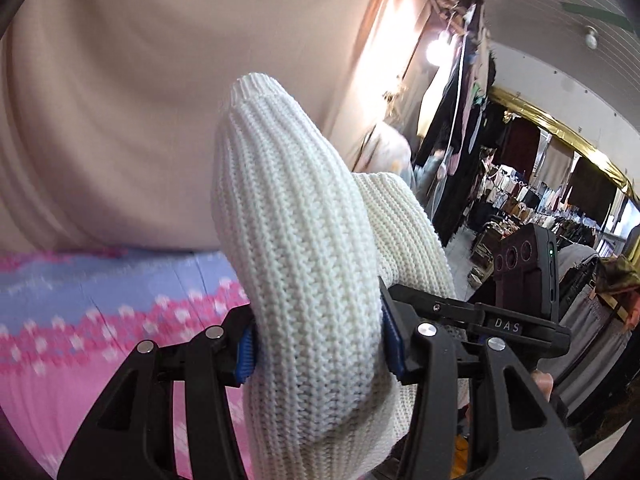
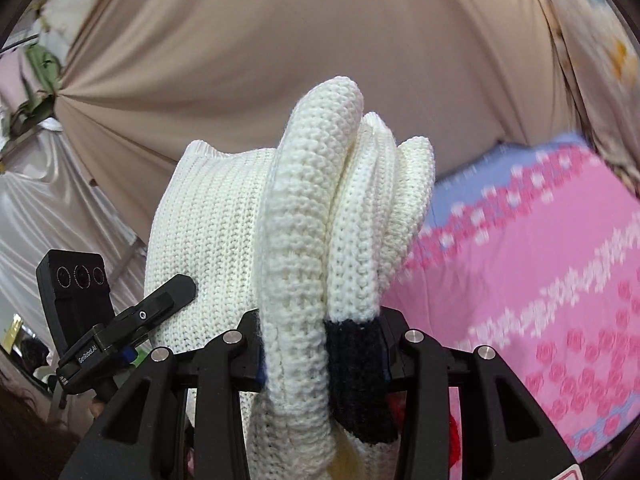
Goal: Fold small clothes
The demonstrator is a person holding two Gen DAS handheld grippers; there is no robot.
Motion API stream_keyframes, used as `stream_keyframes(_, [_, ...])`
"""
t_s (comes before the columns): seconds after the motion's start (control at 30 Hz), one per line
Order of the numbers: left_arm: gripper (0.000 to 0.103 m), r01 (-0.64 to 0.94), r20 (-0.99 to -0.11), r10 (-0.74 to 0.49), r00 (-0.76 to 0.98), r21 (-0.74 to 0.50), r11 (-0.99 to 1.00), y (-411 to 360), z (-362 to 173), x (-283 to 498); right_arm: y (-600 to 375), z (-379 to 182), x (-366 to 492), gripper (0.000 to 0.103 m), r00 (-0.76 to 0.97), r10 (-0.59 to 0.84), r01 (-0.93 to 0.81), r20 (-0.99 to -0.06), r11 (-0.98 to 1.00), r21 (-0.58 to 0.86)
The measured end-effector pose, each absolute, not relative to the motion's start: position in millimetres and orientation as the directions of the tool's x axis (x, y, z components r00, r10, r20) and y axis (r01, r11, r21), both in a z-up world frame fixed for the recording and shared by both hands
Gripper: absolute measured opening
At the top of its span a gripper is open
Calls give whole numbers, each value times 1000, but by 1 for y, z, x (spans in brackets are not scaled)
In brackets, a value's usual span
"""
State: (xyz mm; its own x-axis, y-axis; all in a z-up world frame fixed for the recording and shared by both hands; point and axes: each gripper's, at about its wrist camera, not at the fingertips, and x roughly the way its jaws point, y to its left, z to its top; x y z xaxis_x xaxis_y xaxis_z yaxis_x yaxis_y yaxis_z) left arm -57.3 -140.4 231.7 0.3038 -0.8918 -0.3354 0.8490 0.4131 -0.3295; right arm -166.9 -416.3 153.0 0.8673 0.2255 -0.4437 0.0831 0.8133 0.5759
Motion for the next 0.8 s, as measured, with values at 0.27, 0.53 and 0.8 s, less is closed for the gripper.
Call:
stream_keyframes(0.27, [49,837,-281,-871,404,-272,476,-73,255,-35,-363,217,-141,39,905,277,-79,-324,855,512])
stream_keyframes(0.53, [50,737,-393,-816,424,-375,563,-11,208,27,-301,211,-75,39,862,365,-150,-352,847,510])
stream_keyframes(0.8, [58,445,-714,-573,402,-395,804,15,-12,107,-250,75,15,48,724,378,-9,-577,842,540])
